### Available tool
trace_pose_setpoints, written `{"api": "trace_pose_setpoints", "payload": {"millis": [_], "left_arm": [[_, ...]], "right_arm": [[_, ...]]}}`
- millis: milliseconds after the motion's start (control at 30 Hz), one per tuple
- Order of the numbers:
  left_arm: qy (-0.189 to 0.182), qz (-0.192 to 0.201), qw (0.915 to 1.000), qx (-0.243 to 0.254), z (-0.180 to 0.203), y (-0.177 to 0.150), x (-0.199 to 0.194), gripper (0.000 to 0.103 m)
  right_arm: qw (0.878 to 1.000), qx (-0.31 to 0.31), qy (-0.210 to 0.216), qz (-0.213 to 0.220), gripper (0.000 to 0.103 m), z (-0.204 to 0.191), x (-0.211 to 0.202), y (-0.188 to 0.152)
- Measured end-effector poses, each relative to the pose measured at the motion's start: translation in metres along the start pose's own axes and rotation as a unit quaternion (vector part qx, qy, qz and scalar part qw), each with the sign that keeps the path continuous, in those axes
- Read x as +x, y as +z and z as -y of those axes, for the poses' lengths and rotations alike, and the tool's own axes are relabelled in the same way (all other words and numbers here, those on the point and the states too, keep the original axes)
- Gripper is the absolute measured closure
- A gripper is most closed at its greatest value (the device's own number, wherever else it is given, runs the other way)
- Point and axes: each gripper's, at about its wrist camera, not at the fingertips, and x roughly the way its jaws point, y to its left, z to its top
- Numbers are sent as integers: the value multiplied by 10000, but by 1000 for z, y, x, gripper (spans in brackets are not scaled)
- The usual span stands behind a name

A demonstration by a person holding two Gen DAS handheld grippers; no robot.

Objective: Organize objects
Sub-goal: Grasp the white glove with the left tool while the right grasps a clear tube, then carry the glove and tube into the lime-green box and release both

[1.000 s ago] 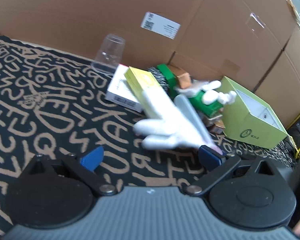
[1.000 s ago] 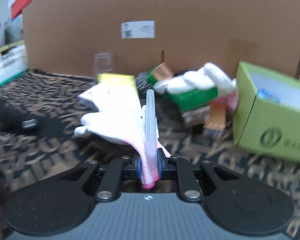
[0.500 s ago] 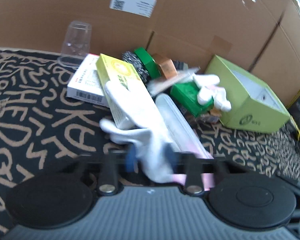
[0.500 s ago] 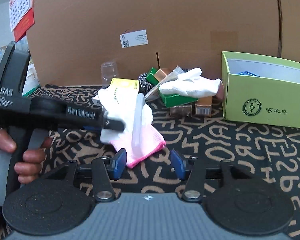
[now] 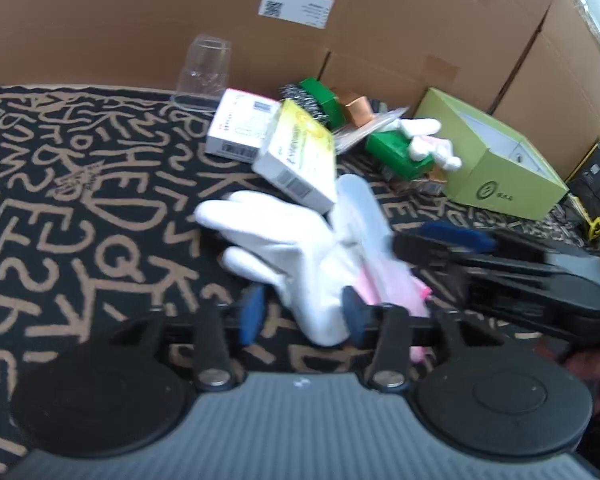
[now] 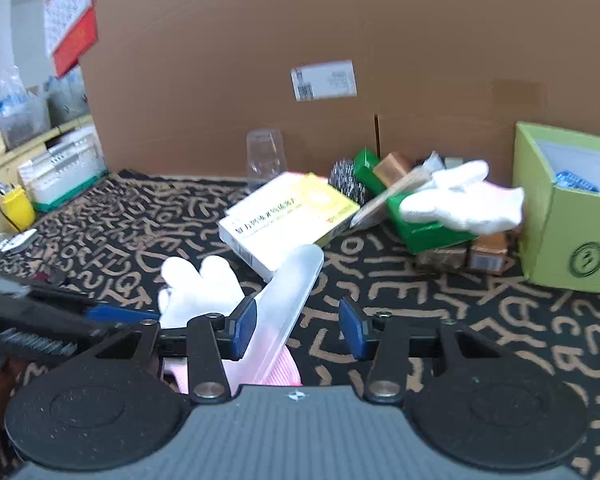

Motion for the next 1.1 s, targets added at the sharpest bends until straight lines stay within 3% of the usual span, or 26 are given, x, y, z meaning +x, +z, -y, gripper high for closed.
{"api": "trace_pose_setpoints", "payload": {"millis": [33, 133, 167, 333, 400, 467, 533, 667, 733, 800, 867, 900, 933, 1100], "left_arm": [[-36, 11, 10000, 44, 3, 0, 1, 43], [-7, 42, 9999, 110, 12, 2, 8, 43], [-44, 40, 9999, 109, 12, 2, 9, 43], [-144, 84, 9999, 4, 8, 3, 12, 45], [-158, 102, 9998, -80, 7, 4, 13, 46], [-144, 108, 9998, -119, 7, 7, 16, 53], [-99, 60, 9999, -42, 12, 10, 23, 71], [-96, 5, 9999, 119, 23, 15, 34, 73], [-93, 24, 9999, 130, 26, 16, 38, 65], [-65, 37, 9998, 193, 29, 18, 41, 66], [37, 50, 9994, 342, 33, 18, 44, 75], [99, 32, 9991, 419, 35, 17, 44, 87], [95, 7, 9989, 458, 36, 17, 44, 92], [-270, -2, 9981, 556, 47, 15, 29, 95]], "right_arm": [[10000, 33, 11, -37, 53, 0, 5, -1], [9999, 135, 38, -68, 59, 0, 16, -3], [9998, 125, 72, -106, 76, 2, 16, -4], [9997, 27, -166, -169, 78, 18, -1, -10], [9987, -15, -470, -210, 88, 26, -10, -14], [9976, 18, -658, -220, 89, 34, -17, -19], [9972, 167, -689, -216, 89, 41, -22, -22], [9963, 48, -853, -138, 89, 33, -23, -24], [9961, -4, -867, -159, 88, 30, -19, -23], [9959, -33, -894, -148, 88, 29, -15, -21], [9959, -9, -888, -156, 88, 31, -14, -20], [9960, 0, -876, -165, 89, 31, -14, -20], [9961, 24, -869, -168, 89, 32, -15, -20], [9978, 394, -526, -21, 89, 40, -33, -22]]}}
